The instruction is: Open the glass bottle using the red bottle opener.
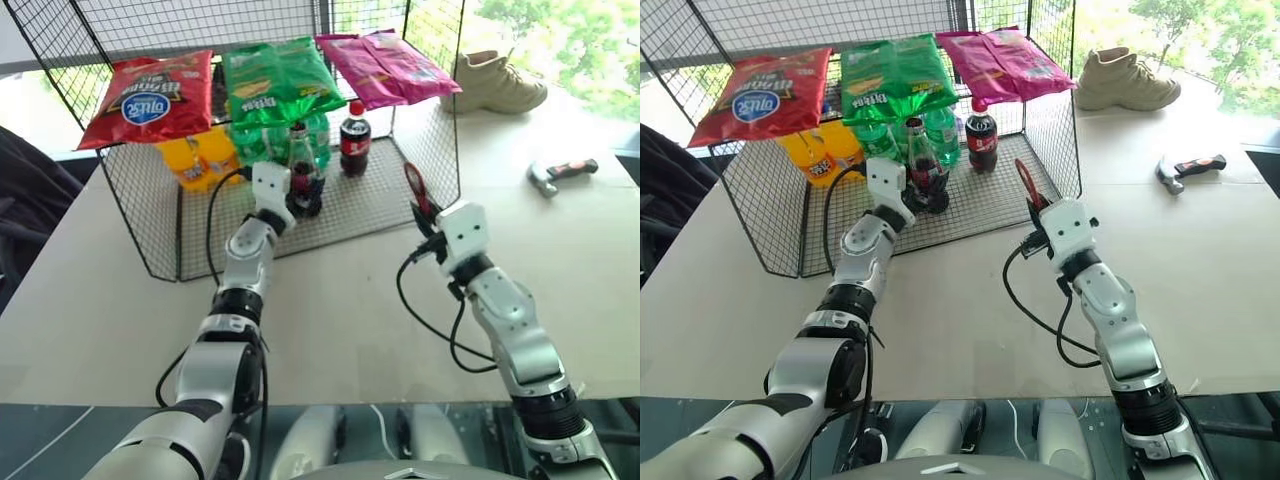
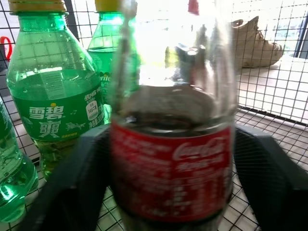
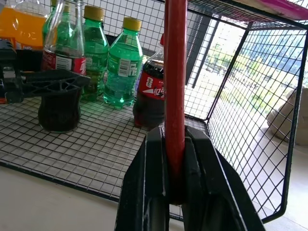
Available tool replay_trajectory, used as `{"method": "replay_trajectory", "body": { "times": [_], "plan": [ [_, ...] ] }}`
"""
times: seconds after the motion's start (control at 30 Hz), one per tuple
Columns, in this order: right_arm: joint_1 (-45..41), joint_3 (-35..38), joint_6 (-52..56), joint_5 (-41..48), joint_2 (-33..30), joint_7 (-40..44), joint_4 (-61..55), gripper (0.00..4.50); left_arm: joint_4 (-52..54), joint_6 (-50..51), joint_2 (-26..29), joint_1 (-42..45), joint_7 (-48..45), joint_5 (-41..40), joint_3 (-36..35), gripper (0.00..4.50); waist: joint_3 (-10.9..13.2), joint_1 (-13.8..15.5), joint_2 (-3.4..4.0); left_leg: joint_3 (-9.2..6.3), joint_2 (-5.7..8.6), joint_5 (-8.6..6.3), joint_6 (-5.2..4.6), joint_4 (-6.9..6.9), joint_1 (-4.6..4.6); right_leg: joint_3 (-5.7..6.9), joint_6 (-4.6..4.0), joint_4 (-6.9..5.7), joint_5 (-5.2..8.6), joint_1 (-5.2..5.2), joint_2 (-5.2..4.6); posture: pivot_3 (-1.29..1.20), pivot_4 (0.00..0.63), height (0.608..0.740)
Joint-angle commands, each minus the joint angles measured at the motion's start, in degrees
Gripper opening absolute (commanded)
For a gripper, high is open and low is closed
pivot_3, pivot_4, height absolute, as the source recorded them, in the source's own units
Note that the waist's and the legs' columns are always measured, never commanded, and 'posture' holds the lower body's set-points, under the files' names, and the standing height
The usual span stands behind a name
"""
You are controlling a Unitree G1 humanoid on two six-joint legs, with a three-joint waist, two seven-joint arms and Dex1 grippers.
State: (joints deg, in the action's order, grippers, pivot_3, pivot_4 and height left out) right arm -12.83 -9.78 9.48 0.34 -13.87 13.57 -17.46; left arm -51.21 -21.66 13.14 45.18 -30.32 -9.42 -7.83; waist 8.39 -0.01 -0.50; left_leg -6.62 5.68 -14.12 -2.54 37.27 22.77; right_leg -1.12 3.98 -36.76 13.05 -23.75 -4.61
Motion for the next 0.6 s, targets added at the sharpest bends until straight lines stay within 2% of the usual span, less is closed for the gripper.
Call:
{"method": "replay_trajectory", "body": {
  "times": [0.03, 0.2, 0.43, 0.6],
  "plan": [
    [-0.08, 0.45, -2.04, -0.29, 0.26, 0.6, -0.98, 0.0, 0.76, -1.26, 0.65, 0.92, -2.1, -1.01, -0.51, 2.76, 0.0, -0.13, 0.0, 0.0, 0.0, 0.0, 0.0, 0.0, 0.0, 0.0, 0.0, 0.0, 0.0, 0.0, 0.0, 0.0, 0.15, 0.74],
    [-0.33, 1.48, -2.87, -0.53, -0.76, 1.69, -0.4, 0.0, 7.68, 1.21, 1.03, -2.21, -10.35, -3.43, 0.67, 2.76, 0.0, -0.42, 0.0, -0.01, 0.0, 0.0, 0.0, 0.0, 0.0, 0.0, 0.0, 0.0, 0.0, 0.0, 0.0, 0.0, 0.15, 0.74],
    [-3.42, 6.28, -4.69, -0.35, -2.51, 1.03, 3.53, 0.0, 30.52, 15.21, 3.14, -11.31, -23.67, -10.6, 5.78, 2.76, 0.0, -0.87, 0.01, 0.01, -0.02, 0.0, 0.0, -0.01, 0.0, -0.06, 0.0, -0.01, 0.0, 0.0, 0.0, 0.0, 0.15, 0.74],
    [-3.96, 6.78, -5.53, -0.54, -2.27, 1.15, 4.67, 0.0, 40.75, 21.6, 5.09, -16.29, -28.28, -12.21, 9.41, 2.76, 0.0, -0.96, 0.01, 0.02, -0.08, 0.0, 0.01, -0.01, -0.01, -0.1, -0.02, -0.05, 0.01, -0.02, 0.07, 0.0, 0.15, 0.74]
  ]
}}
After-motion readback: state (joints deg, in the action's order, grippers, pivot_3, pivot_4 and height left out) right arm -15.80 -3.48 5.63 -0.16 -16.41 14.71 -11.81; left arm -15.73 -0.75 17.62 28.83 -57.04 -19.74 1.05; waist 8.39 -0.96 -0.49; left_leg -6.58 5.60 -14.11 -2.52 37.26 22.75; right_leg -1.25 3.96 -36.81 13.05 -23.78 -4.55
